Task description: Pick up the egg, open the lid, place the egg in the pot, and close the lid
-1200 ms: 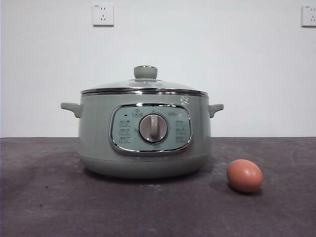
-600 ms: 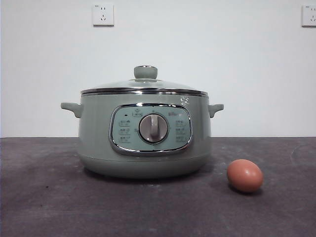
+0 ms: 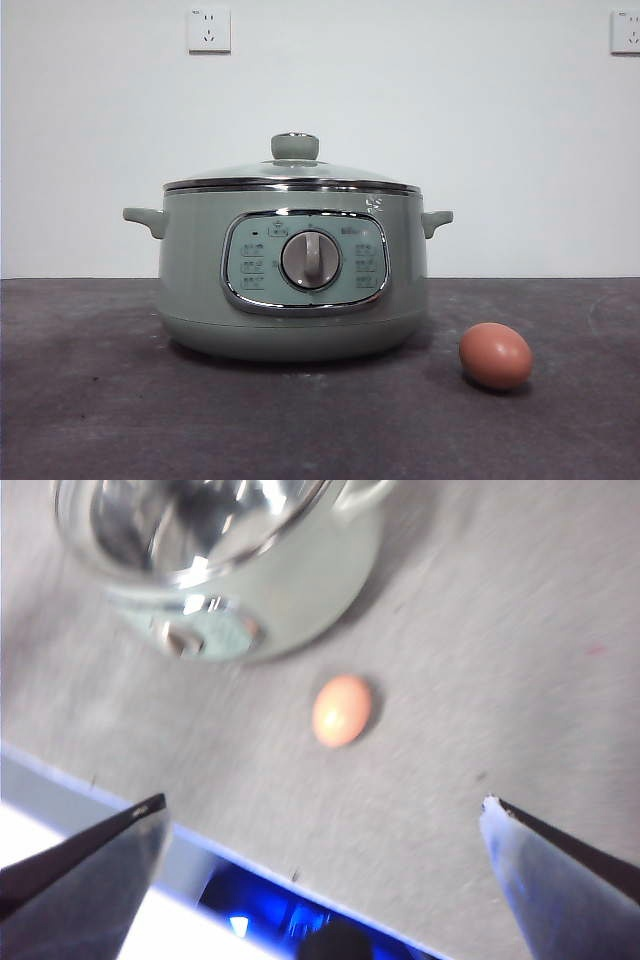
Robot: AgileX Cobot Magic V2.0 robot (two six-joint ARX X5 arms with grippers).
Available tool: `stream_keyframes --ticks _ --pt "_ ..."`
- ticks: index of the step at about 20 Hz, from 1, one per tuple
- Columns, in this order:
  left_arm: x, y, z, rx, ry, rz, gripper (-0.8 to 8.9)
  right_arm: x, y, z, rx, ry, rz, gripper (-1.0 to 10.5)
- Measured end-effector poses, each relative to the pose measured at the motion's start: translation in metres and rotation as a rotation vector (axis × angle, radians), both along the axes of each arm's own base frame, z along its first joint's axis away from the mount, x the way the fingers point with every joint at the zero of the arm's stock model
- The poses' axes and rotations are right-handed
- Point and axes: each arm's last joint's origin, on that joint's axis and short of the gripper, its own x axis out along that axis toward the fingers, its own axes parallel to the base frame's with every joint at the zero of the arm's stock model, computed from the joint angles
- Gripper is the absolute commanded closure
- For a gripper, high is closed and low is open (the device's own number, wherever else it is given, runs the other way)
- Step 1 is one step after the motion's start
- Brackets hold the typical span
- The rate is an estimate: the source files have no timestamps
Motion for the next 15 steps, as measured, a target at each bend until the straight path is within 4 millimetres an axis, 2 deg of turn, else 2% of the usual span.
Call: stream_keyframes --ticks 7,15 --pt "0.000 0.000 -0.001 0.000 0.009 0.000 1.88 0.054 0.031 -0.023 -0.031 0.107 0.110 3.5" --pt "0.000 0.000 -0.001 0.000 0.009 0.000 1.88 0.111 0.068 -0.077 -0.150 0.258 0.150 3.5"
